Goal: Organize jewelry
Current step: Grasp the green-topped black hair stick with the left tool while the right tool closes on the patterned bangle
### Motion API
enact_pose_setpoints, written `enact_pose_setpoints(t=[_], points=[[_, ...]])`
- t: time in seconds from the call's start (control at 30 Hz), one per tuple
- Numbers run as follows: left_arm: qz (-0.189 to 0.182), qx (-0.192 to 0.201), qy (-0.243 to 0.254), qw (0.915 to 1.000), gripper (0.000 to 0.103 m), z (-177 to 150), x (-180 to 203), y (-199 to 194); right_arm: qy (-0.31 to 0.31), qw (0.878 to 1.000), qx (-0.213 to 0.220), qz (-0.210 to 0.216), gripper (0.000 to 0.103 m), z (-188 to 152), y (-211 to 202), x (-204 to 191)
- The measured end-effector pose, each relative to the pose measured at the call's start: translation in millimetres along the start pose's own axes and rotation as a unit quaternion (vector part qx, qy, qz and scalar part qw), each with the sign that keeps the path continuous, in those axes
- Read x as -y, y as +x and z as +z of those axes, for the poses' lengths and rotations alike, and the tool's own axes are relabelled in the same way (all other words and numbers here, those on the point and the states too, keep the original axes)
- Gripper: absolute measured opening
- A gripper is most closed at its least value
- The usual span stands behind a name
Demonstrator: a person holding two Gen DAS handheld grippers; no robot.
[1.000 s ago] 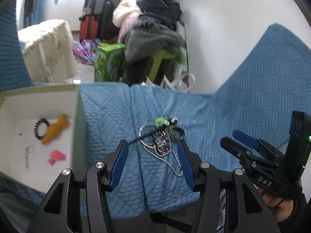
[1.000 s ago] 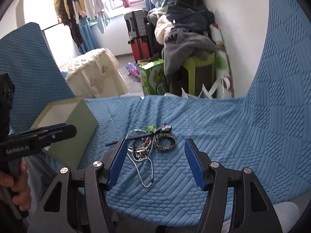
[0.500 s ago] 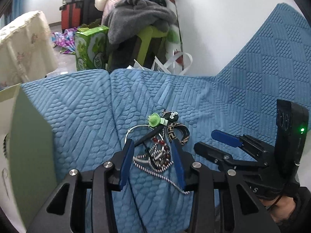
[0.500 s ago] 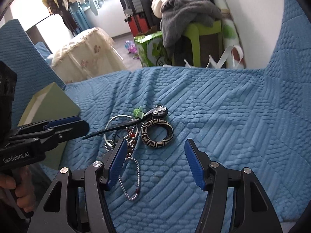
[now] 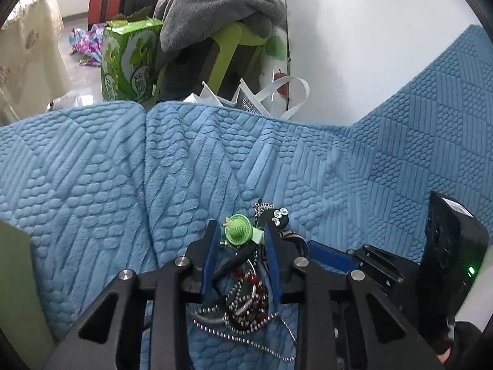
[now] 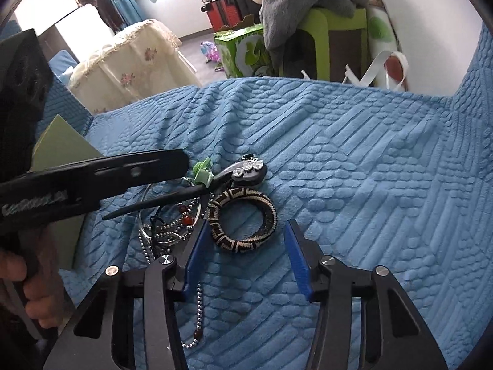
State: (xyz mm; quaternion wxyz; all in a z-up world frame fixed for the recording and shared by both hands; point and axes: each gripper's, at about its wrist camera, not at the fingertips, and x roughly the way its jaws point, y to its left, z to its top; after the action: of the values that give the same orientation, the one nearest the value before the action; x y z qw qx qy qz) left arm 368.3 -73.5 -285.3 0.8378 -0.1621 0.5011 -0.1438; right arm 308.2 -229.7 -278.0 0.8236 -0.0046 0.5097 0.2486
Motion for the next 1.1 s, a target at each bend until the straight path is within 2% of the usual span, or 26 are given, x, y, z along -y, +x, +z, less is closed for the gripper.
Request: enact_pose_setpoints(t=[0.03, 0.1, 0.2, 0.23, 0.27, 0.3, 0.5, 0.6, 0.67, 0.73, 0.93, 1.1], points=[[-0.002, -0.005, -0.002, 1.0000, 0.028, 0.8, -1.0, 4.1, -0.004, 1.000, -0.001, 0.001, 0.041, 0.1, 0.8, -1.7], [-0.007, -0.008, -0.007, 0.9999, 0.028, 2.0, -2.7, 9.0, -0.010, 1.000, -0.001, -0.005, 0.039, -0.5, 0.8, -4.4], [-0.007, -0.009, -0.008, 0.9999, 0.027, 3.6, -3.6, 12.4, -0.012, 1.000, 0.003, -0.007, 0.026, 0.1, -1.1, -4.6], [-0.005, -0.011, -0.005, 0.9999, 0.023, 3.8, -3.3, 13.5, -0.010, 1.000, 0.004, -0.007, 0.022, 0.9, -2.6, -4.4], [-0.004, -0.012, -0.002, 0.9999, 0.022, 4.1, -2.4, 14.4, -0.008, 1.000, 0.007, -0.011, 0.011, 2.8, -3.4, -4.4], [-0.003, -0.014, 0.001, 0.9999, 0.021, 4.2, -1.5, 15.5, -0.007, 1.000, 0.010, -0.015, 0.009, 3.6, -6.0, -3.1], [-0.007, -0.019, 0.005, 0.9998, 0.022, 4.1, 2.9, 19.3, 0.011, 1.000, 0.012, -0.016, 0.008, 4.7, -8.3, 5.1], [-0.008, -0.018, 0.016, 0.9997, 0.012, 2.7, 7.9, 18.5, 0.020, 1.000, 0.015, -0.012, 0.007, 6.0, -10.9, 7.9], [0.001, -0.018, 0.025, 0.9995, 0.011, 2.8, 11.7, 18.1, 0.024, 0.999, 0.015, -0.018, 0.007, 6.2, -12.6, 10.2], [0.009, -0.019, 0.034, 0.9992, 0.000, 2.5, 15.0, 17.0, 0.034, 0.999, 0.015, -0.016, 0.007, 5.7, -14.0, 13.4], [0.010, -0.018, 0.019, 0.9996, 0.000, 0.2, 12.7, 11.3, 0.043, 0.998, 0.026, -0.023, 0.007, 5.9, -23.1, 15.2], [0.007, 0.001, 0.045, 0.9990, 0.000, 1.2, 17.4, -2.7, 0.054, 0.998, 0.029, -0.022, 0.007, 2.7, -28.2, 15.6]])
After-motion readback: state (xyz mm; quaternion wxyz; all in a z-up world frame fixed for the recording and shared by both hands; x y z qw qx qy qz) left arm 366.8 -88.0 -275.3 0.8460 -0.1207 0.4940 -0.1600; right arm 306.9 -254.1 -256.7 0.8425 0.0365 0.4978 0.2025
